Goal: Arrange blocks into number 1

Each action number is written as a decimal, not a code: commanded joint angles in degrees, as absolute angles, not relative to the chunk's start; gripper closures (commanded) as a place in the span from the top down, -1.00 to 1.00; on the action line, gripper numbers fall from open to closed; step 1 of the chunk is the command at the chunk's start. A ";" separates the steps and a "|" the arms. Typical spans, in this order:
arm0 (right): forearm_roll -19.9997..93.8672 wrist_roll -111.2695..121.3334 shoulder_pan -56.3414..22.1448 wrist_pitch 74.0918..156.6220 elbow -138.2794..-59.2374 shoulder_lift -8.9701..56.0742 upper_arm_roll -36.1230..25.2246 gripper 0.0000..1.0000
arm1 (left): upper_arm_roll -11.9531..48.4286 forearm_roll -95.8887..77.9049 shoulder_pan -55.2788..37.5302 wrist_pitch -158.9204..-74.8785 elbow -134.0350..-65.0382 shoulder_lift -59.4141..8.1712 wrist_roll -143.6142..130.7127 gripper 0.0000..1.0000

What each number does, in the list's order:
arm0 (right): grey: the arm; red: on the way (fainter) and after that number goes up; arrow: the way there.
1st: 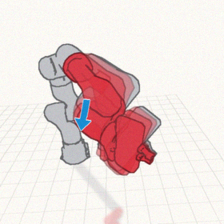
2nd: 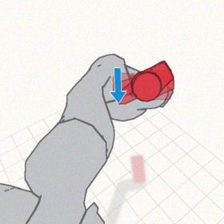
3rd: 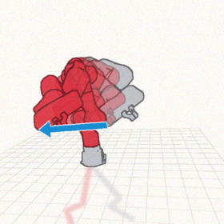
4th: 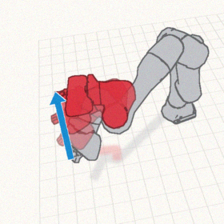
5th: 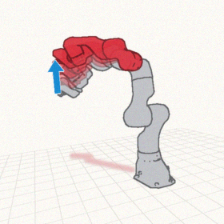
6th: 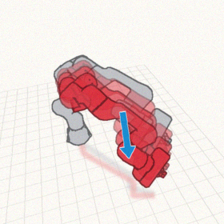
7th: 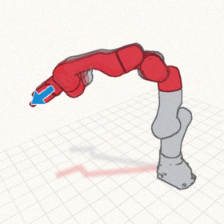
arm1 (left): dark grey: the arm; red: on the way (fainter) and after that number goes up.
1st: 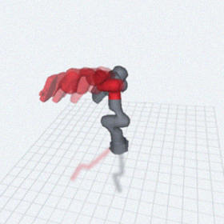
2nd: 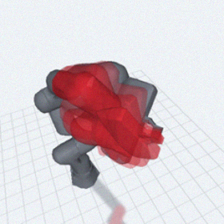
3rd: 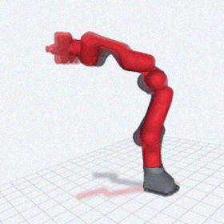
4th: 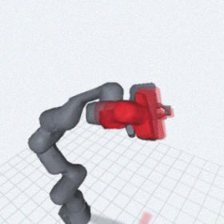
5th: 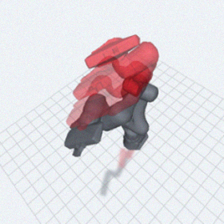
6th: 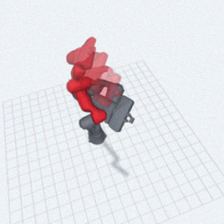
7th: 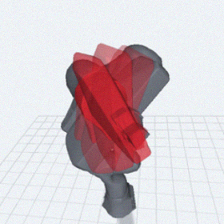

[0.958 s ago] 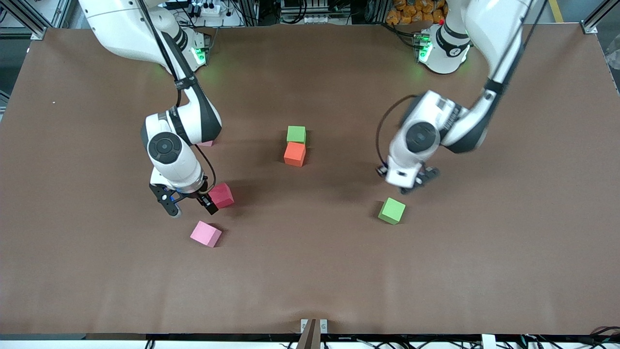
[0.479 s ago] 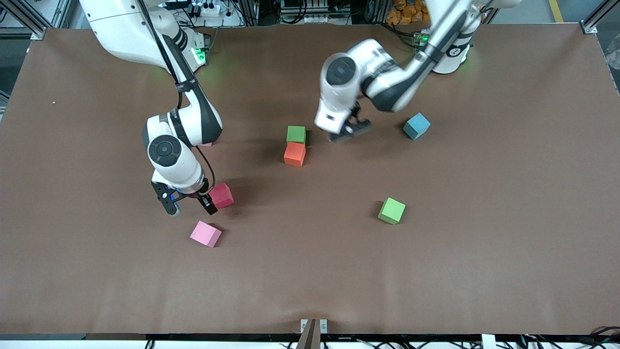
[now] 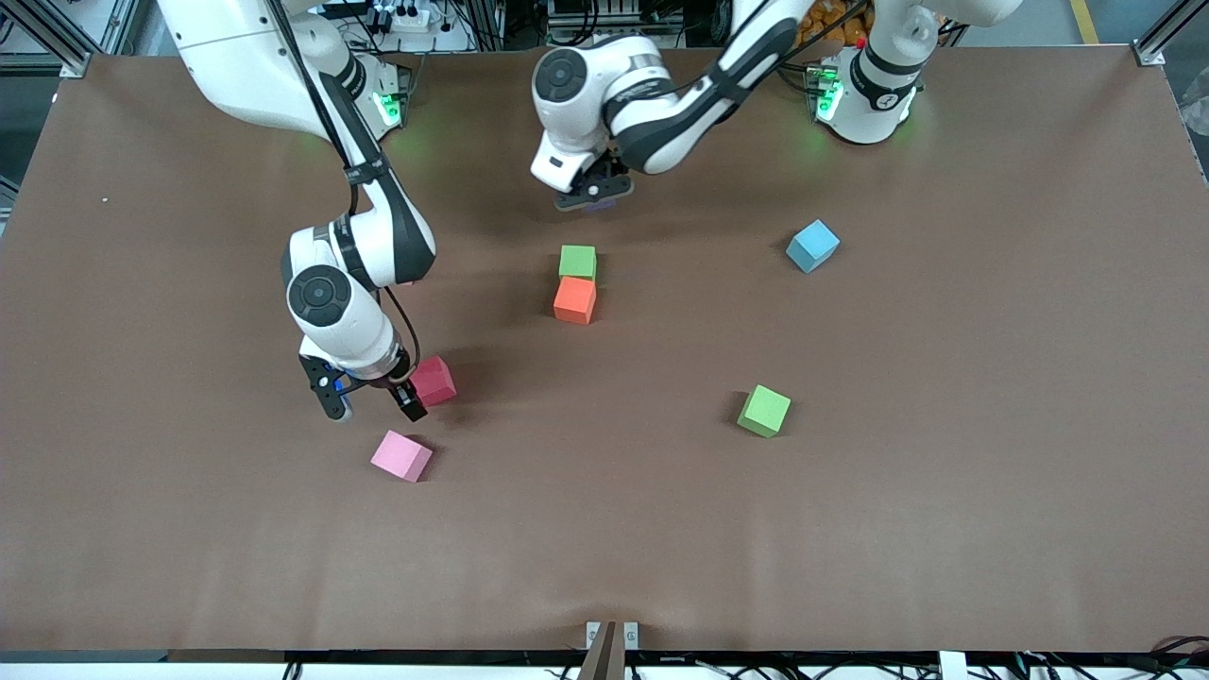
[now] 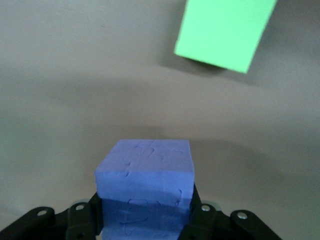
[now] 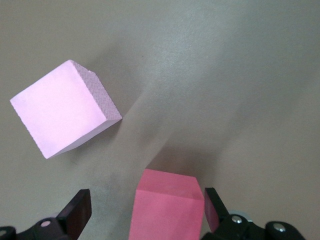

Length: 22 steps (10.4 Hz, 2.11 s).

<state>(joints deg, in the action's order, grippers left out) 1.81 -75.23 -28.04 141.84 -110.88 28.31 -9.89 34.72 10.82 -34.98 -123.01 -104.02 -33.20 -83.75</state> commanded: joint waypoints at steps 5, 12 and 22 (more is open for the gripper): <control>2.81 -73.05 -29.27 143.26 -115.47 25.85 -10.02 1.00 | 34.19 22.23 -36.83 -126.11 -99.84 -40.25 -84.29 -1.00; 2.90 -73.04 -31.29 144.13 -117.33 26.36 -9.93 1.00 | 31.55 21.53 -36.30 -128.06 -99.84 -40.78 -76.56 -1.00; 3.16 -72.86 -31.03 146.95 -116.72 27.69 -10.02 0.23 | 30.32 21.53 -36.47 -128.06 -96.06 -43.42 -74.00 -1.00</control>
<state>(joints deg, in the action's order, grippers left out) 2.09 -73.79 -31.04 146.68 -116.63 28.57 -9.93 30.85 20.89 -36.06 -128.11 -97.37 -42.60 -75.19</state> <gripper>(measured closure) 0.374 0.383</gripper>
